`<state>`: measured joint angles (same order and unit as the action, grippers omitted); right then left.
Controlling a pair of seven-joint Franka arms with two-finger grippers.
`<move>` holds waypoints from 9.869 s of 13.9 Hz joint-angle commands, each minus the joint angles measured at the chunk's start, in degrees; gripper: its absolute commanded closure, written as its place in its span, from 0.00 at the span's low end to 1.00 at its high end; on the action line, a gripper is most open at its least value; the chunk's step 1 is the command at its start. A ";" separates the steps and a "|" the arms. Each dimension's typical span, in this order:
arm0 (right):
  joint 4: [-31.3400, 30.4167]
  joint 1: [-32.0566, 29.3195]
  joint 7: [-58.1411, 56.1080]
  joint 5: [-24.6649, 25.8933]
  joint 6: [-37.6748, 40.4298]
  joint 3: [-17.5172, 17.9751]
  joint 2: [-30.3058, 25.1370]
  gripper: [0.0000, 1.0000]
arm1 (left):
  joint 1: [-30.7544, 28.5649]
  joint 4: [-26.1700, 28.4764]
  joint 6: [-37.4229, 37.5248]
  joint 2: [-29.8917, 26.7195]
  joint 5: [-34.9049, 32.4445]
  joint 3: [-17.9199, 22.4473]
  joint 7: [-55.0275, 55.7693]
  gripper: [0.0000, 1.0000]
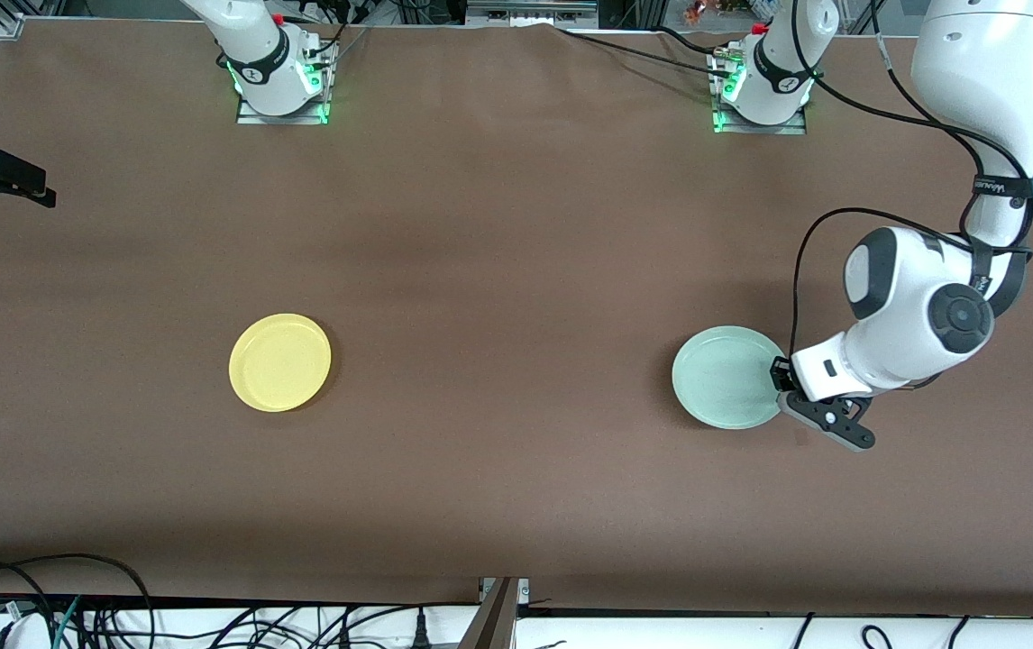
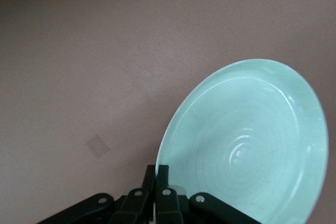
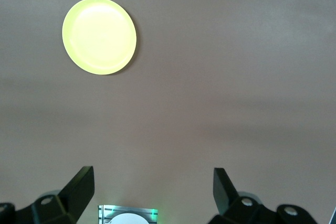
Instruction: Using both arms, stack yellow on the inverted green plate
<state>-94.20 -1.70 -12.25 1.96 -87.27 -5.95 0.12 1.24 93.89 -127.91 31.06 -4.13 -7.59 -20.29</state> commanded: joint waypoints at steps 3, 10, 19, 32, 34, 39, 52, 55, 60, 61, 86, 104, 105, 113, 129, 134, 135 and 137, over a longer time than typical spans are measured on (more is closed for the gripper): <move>0.59 -0.41 0.30 -0.99 1.05 0.15 -0.56 0.00 | 7.62 -8.54 -0.59 7.16 -20.26 0.30 15.60 1.00; 0.59 -0.41 0.30 -0.99 1.05 0.15 -0.56 0.00 | 19.40 -13.29 0.02 10.43 -42.17 0.38 33.55 1.00; 0.59 -0.41 0.30 -0.99 1.05 0.32 -0.56 0.00 | 33.80 -19.27 16.87 14.46 -61.67 0.30 46.80 1.00; 0.51 -0.41 0.30 -0.99 1.13 0.32 -0.56 0.00 | 45.78 -24.89 23.32 22.20 -71.99 0.21 49.90 1.00; 0.51 -0.41 0.30 -0.99 1.13 0.32 -0.56 0.00 | 46.74 -24.90 23.14 22.56 -71.90 0.12 52.44 1.00; 0.51 -0.41 0.30 -0.99 1.13 0.32 -0.56 0.00 | 49.30 -24.72 23.49 23.88 -70.76 -3.90 59.72 1.00; 0.59 -0.41 0.30 -0.99 1.13 0.32 -0.56 0.00 | 47.46 -30.34 23.23 22.91 -46.52 -8.67 70.21 0.00; 0.51 -0.41 0.30 -0.99 1.13 0.41 -0.56 0.00 | 45.53 -34.29 23.32 22.12 -34.76 -8.23 70.21 0.00; 0.51 -0.41 0.30 -0.99 1.13 0.32 -0.56 0.00 | 32.98 -33.25 23.40 12.30 -20.69 -8.67 64.18 0.00; 0.51 -0.41 0.30 -0.99 1.13 0.41 -0.56 0.00 | 30.25 -32.29 23.40 9.92 -17.00 -8.67 59.62 0.00; 0.59 -0.41 0.30 -1.08 1.05 0.06 -0.56 0.00 | -6.78 -13.29 43.44 -21.30 1.14 -1.20 24.51 0.00; -2.66 3.02 4.07 -6.27 -17.85 0.68 21.24 0.00 | -7.57 -14.00 44.41 -19.63 4.21 -1.64 25.03 0.00; -2.66 3.02 4.60 -6.27 -17.50 0.68 21.24 0.00 | -7.57 -14.00 44.32 -19.63 4.21 -1.72 25.03 0.00; -2.74 6.36 10.31 -6.44 -23.81 0.76 26.32 0.00 | -7.48 -14.00 44.23 -19.63 4.39 -1.72 25.21 0.00; -10.75 5.57 6.97 -12.59 -41.33 1.11 34.07 1.00 | -7.57 -14.08 44.23 -19.54 4.39 -1.72 25.12 0.00; -6.54 6.01 10.46 -12.68 -31.58 5.67 30.29 1.00 | -7.57 -14.08 44.23 -19.54 4.48 -1.72 25.12 0.00; -4.26 6.01 15.28 -12.68 -29.73 7.51 30.20 1.00 | -7.57 -14.08 44.23 -19.54 4.48 -1.72 25.12 0.00; -0.39 7.14 27.83 -12.59 -28.22 12.43 30.46 1.00 | -7.57 -14.08 44.23 -19.54 4.48 -1.72 25.12 0.00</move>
<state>-98.16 4.68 6.22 -10.13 -117.91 2.49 30.74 -6.04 79.94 -83.51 11.70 -1.36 -9.30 5.62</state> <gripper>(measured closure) 0.974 0.000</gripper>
